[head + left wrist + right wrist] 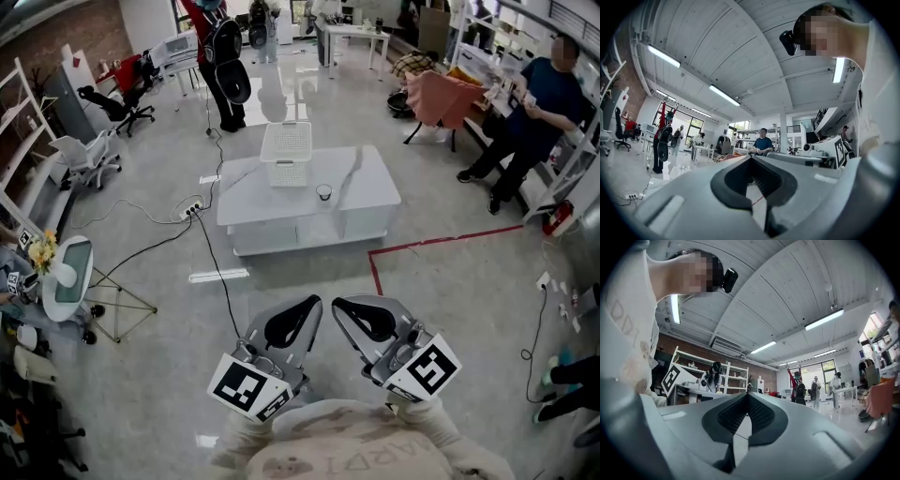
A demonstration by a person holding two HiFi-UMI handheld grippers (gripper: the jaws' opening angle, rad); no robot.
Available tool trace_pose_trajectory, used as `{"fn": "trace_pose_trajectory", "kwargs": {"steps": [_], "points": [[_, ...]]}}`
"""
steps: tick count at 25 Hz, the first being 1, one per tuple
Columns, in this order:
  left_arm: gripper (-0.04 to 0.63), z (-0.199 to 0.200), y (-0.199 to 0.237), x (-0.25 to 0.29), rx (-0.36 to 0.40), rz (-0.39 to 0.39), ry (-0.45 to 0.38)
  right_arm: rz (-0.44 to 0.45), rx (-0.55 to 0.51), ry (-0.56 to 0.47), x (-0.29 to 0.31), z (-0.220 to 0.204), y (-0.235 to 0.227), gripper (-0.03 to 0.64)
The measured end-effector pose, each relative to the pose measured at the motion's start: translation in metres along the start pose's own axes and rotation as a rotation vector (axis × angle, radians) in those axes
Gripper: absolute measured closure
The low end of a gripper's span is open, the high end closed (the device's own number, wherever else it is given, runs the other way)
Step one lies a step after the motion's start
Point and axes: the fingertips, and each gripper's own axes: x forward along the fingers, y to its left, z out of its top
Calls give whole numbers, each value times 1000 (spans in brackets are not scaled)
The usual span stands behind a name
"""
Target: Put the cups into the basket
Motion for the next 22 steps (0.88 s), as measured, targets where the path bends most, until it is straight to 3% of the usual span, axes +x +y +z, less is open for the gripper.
{"fn": "trace_pose_trajectory", "kwargs": {"steps": [5,10,17,22], "points": [[595,-2,30,-13,-14,-28,-3,-41,26,-1,24,-9,-5,592],[595,-17,48,13,-41,-54,0,-66,69,34,33,-31,-36,592],[595,-23,103,102,-40,-51,8,-59,59,12,65,-44,-140,592],[595,-4,141,186,-25,-29,-30,-39,37,-9,83,-33,-229,593]]}}
